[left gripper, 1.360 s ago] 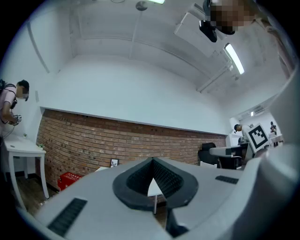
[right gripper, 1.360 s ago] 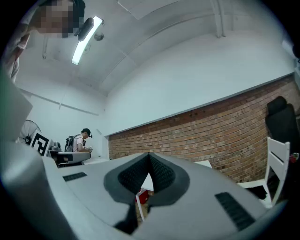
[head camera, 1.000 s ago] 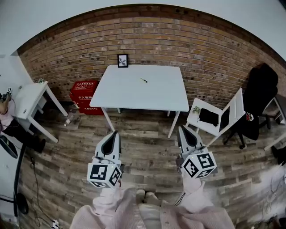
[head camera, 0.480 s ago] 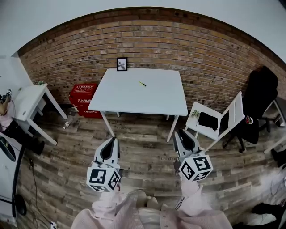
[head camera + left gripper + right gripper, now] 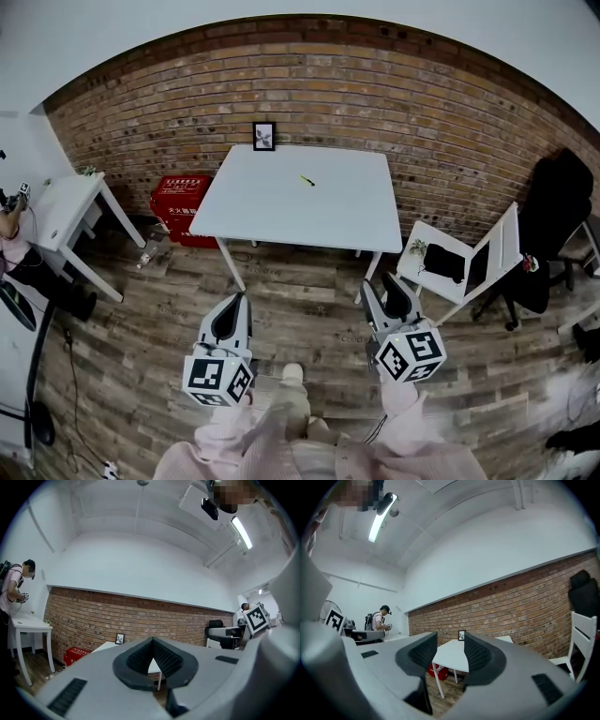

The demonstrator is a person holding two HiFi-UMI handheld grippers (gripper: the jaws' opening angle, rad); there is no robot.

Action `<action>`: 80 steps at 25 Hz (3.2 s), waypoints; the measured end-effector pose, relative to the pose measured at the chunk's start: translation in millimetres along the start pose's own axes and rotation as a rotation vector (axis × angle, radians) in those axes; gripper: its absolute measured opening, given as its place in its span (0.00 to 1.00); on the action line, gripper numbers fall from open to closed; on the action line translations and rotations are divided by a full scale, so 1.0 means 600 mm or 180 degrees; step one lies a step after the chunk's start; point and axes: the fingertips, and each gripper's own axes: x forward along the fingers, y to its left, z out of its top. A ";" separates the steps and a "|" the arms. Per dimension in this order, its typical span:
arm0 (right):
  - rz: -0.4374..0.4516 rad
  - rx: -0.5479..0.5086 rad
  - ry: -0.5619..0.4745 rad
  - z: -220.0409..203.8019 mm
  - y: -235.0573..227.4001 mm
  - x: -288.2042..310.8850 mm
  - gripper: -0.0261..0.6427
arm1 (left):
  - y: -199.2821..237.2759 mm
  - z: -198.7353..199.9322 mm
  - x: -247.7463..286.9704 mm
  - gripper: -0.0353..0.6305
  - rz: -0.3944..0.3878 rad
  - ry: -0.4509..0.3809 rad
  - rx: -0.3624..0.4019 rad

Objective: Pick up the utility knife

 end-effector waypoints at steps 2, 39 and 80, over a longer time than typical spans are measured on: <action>-0.0002 -0.0004 0.0008 -0.003 -0.005 0.015 0.28 | 0.007 -0.002 0.014 0.04 -0.0004 0.0010 -0.0004; -0.0149 0.0064 0.0158 -0.047 -0.126 0.404 0.28 | 0.225 -0.017 0.403 0.04 -0.0200 0.0074 -0.0098; 0.0184 0.0178 0.0794 -0.152 -0.295 0.768 0.28 | 0.340 -0.128 0.730 0.04 0.0053 0.0626 -0.0343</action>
